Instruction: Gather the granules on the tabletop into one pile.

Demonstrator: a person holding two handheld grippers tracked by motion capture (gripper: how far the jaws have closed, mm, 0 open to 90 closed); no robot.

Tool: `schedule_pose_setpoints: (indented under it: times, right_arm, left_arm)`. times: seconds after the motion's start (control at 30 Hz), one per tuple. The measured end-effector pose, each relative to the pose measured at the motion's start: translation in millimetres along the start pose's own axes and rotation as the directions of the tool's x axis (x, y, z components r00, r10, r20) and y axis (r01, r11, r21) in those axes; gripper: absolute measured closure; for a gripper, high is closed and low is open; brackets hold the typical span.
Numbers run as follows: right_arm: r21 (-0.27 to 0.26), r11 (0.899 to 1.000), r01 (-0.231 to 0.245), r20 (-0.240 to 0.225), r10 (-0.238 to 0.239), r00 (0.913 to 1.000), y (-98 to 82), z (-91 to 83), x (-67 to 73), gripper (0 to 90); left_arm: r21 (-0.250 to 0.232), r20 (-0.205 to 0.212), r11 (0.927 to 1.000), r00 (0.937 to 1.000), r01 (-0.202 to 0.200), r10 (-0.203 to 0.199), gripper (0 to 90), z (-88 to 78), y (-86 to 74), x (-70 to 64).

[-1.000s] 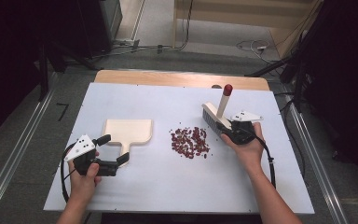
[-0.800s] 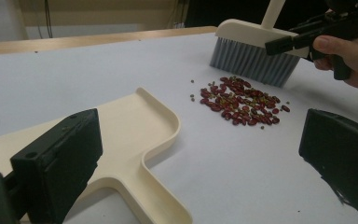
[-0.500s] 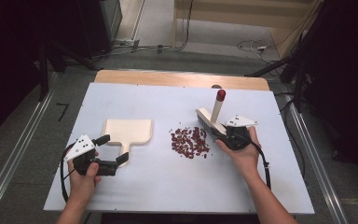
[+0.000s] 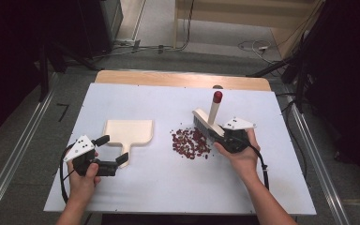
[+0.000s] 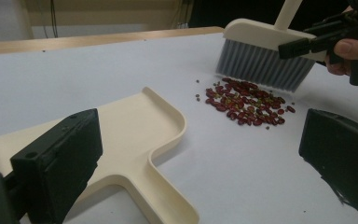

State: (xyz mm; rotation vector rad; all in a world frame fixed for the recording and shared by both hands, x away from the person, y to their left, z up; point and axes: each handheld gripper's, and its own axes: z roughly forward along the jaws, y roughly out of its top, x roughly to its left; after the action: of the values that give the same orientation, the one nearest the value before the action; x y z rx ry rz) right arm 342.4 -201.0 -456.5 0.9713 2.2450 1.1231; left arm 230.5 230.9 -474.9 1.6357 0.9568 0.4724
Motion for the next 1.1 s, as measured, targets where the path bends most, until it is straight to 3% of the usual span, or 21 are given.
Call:
schedule_pose_setpoints:
  times: [0.2,0.4,0.6,1.1]
  right_arm:
    - [-0.045,0.997,-0.057,0.017,0.058,0.9982,5.0,-6.5,-17.4,66.0]
    - [-0.026,0.997,-0.076,0.076,0.078,0.9940,-1.2,-0.2,-28.7,66.0]
    - [0.003,0.998,-0.056,0.063,0.056,0.9964,-5.5,8.1,-21.2,66.0]
    - [0.000,1.000,-0.018,0.009,0.018,0.9998,-1.4,8.9,6.0,66.0]
  left_arm:
    - [0.000,-0.003,1.0000,1.0000,-0.003,0.003,0.0,-0.5,0.0,-0.2]
    - [0.001,-0.006,1.0000,1.0000,-0.002,0.002,0.0,-0.7,-0.3,-0.6]
    - [0.007,-0.006,0.9999,0.9999,-0.008,0.008,0.0,0.5,-0.7,-0.9]
    - [0.010,-0.008,0.9999,0.9999,-0.013,0.013,0.0,0.1,-0.5,-1.1]
